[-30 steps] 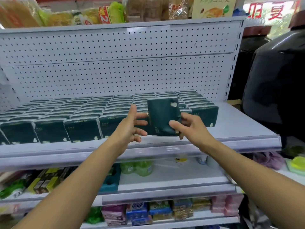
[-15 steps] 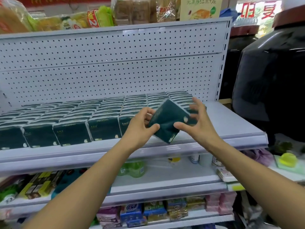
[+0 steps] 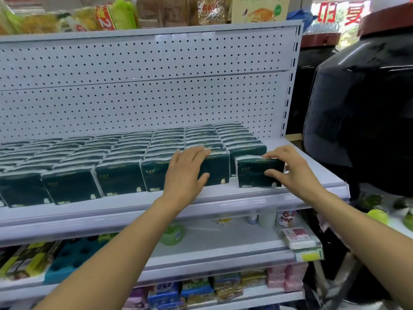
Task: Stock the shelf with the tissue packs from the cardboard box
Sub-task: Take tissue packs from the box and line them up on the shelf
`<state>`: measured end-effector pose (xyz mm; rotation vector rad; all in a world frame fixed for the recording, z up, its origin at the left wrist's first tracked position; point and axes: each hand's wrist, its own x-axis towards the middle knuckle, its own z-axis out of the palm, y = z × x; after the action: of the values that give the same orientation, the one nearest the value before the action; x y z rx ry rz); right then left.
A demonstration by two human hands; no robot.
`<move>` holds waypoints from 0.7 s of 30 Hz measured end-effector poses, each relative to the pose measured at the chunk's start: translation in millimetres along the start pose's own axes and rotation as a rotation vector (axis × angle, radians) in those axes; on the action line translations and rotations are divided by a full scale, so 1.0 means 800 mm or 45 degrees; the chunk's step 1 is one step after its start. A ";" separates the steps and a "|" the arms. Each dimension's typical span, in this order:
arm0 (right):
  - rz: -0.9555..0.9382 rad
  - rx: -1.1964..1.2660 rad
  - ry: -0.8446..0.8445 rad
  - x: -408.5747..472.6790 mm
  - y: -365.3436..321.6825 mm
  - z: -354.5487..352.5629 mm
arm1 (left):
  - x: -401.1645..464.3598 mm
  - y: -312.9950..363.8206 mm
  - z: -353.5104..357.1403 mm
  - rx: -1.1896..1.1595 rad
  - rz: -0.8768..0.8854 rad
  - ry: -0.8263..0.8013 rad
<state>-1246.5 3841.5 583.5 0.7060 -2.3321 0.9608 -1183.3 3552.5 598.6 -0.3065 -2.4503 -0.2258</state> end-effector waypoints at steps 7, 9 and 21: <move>-0.049 -0.177 -0.038 0.012 0.015 0.039 | 0.009 -0.027 0.017 0.493 0.066 -0.278; -0.089 -0.244 -0.015 0.018 0.018 0.050 | 0.013 -0.028 0.017 0.494 0.094 -0.259; -0.052 -0.574 -0.048 0.041 0.003 0.057 | 0.027 -0.026 0.019 0.328 0.061 -0.246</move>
<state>-1283.6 3800.4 575.2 0.5837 -2.4324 0.3792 -1214.0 3539.9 598.7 -0.2837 -2.6212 0.1469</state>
